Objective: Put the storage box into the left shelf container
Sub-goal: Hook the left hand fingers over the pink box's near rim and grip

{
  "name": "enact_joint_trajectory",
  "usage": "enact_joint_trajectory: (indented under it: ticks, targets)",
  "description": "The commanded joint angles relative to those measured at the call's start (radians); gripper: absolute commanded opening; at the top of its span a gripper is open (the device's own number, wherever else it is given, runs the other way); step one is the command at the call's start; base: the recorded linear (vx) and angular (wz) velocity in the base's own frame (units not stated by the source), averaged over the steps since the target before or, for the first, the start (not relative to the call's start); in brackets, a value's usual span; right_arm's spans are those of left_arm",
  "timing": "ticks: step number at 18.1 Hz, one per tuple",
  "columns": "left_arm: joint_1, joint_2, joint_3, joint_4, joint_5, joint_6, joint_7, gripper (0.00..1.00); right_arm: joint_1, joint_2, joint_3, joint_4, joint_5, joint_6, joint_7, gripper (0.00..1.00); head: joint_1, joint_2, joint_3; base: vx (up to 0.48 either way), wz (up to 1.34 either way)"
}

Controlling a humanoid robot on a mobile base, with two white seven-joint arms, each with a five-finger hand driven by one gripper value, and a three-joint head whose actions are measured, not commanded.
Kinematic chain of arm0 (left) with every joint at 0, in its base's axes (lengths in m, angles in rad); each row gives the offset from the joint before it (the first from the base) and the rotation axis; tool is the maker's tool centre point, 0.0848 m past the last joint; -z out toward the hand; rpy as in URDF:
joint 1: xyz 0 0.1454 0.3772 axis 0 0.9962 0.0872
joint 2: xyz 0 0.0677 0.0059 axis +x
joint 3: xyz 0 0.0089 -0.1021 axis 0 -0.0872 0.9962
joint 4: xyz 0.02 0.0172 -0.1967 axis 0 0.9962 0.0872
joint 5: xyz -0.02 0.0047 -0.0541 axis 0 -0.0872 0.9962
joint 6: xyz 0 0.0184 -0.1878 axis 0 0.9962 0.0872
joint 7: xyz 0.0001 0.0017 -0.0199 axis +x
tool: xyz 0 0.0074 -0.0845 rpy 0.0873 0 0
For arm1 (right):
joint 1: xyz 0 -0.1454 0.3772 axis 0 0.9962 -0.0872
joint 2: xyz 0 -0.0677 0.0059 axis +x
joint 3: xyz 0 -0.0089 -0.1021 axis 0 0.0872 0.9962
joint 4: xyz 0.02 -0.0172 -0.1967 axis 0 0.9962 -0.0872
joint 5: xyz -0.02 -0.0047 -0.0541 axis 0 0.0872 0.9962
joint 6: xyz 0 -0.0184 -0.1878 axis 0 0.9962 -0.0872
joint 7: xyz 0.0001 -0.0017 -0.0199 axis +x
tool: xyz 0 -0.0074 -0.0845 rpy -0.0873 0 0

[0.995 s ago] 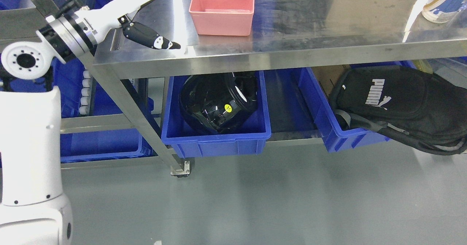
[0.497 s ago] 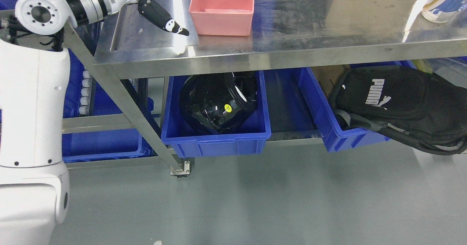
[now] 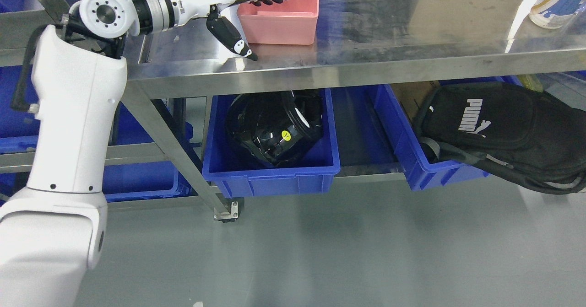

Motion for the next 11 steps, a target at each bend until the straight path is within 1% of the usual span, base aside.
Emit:
enact_joint_trajectory:
  ticks: [1,6,10,11]
  targets:
    - [-0.057,-0.107,-0.054,0.190,-0.055,-0.001,0.000,0.97,-0.018,-0.017,0.000,-0.017,0.000,-0.001,0.000,0.99,0.0000,0.000,0.000,0.000,0.00]
    - [-0.075,-0.124,-0.062,0.237,-0.095,-0.001,-0.001,0.93,-0.018,-0.017,0.000,-0.017,0.000,-0.001,0.000,0.99,0.0000,0.000,0.000,0.000,0.00]
    - [-0.077,-0.137,-0.042,0.274,-0.115,-0.001,-0.001,0.76,-0.018,-0.017,0.000,-0.017,0.000,-0.001,0.000,0.99,0.0000,0.000,0.000,0.001,0.01]
    - [-0.077,-0.138,-0.021,0.277,-0.115,-0.001,-0.001,0.64,-0.018,-0.017,0.000,-0.017,0.000,-0.001,0.000,0.99,0.0000,0.000,0.000,0.002,0.02]
